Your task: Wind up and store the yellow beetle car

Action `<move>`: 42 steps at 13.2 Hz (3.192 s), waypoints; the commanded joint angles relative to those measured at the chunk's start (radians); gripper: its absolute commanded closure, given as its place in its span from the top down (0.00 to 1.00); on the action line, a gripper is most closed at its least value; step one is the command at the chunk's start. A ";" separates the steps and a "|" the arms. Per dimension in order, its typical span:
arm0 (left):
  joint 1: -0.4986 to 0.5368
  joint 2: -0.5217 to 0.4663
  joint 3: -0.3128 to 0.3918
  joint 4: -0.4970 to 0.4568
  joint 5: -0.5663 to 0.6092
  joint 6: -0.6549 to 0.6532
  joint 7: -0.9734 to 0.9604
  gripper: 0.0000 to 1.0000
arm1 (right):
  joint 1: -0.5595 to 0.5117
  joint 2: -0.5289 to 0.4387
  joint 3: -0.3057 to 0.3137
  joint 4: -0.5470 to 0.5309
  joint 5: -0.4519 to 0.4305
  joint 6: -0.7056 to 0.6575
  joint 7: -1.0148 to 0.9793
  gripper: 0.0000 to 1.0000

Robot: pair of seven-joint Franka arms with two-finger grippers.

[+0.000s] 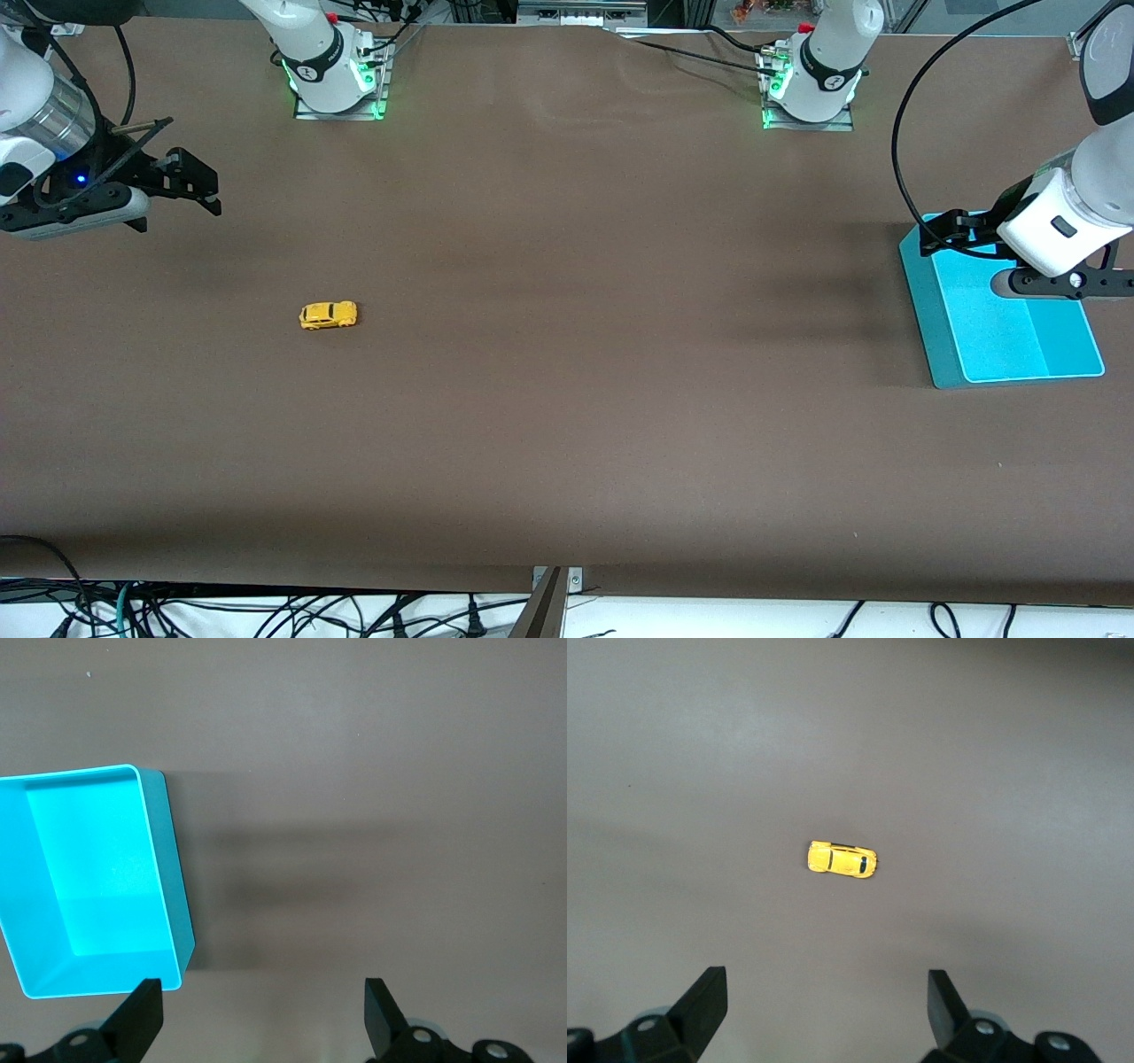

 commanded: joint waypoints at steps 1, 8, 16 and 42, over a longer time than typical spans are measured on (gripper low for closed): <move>0.005 -0.004 -0.004 0.006 -0.016 -0.004 0.019 1.00 | -0.001 0.003 -0.006 0.019 0.020 -0.039 0.029 1.00; 0.006 -0.004 -0.004 0.008 -0.045 -0.004 0.019 1.00 | -0.001 0.011 -0.021 0.014 0.017 -0.059 0.014 1.00; 0.006 -0.004 -0.004 0.006 -0.045 -0.004 0.013 1.00 | 0.001 0.023 -0.061 0.016 0.021 -0.069 -0.014 1.00; 0.008 -0.003 -0.004 0.008 -0.045 -0.004 0.018 1.00 | -0.002 0.057 -0.054 -0.293 0.004 0.365 -0.005 1.00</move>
